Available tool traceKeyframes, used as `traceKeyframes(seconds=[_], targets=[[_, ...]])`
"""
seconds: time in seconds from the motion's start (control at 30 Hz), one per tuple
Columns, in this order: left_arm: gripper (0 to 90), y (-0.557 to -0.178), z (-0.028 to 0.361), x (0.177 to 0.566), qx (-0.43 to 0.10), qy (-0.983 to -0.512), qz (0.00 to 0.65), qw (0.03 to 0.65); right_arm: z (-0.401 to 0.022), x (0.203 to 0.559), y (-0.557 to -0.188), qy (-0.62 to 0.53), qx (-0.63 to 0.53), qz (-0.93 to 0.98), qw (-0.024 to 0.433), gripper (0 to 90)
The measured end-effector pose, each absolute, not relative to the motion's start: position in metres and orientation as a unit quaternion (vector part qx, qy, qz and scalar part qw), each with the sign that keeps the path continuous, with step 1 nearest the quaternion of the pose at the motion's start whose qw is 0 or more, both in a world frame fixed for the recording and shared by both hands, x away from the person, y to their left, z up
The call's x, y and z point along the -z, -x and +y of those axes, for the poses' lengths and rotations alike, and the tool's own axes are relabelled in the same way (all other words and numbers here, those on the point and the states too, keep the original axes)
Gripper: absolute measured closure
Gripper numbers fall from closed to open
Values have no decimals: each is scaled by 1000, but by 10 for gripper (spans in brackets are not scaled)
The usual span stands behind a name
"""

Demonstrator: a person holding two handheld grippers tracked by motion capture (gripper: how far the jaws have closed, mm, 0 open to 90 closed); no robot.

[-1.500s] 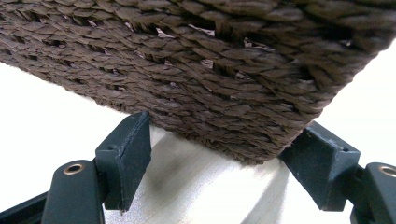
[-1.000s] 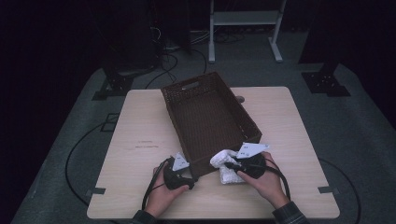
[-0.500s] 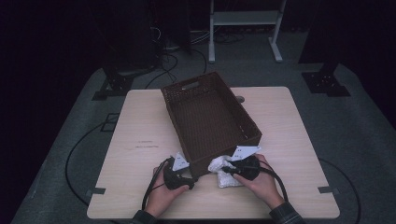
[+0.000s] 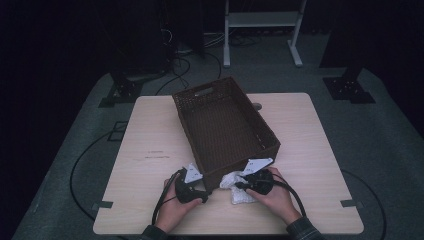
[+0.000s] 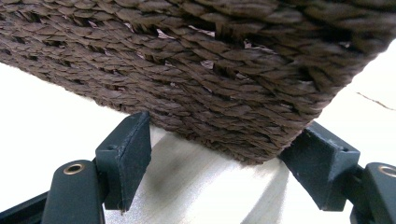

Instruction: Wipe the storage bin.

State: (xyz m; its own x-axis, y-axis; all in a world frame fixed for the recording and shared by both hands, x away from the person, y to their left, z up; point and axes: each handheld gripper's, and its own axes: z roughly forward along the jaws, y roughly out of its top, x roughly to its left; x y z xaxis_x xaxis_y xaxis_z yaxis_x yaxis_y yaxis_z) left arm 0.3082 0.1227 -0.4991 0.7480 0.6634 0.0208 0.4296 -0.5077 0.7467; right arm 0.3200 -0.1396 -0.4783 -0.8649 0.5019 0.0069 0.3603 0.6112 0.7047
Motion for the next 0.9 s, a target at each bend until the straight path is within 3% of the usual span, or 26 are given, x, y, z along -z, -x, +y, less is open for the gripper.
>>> traceKeyframes(seconds=[0.33,0.9], targets=[[252,-308,123,499,-154,-855,319,379,-134,471,-313,-227,-371,894,102,763],[252,-308,123,499,-153,-854,320,380,-153,425,-299,-220,-439,860,141,764]])
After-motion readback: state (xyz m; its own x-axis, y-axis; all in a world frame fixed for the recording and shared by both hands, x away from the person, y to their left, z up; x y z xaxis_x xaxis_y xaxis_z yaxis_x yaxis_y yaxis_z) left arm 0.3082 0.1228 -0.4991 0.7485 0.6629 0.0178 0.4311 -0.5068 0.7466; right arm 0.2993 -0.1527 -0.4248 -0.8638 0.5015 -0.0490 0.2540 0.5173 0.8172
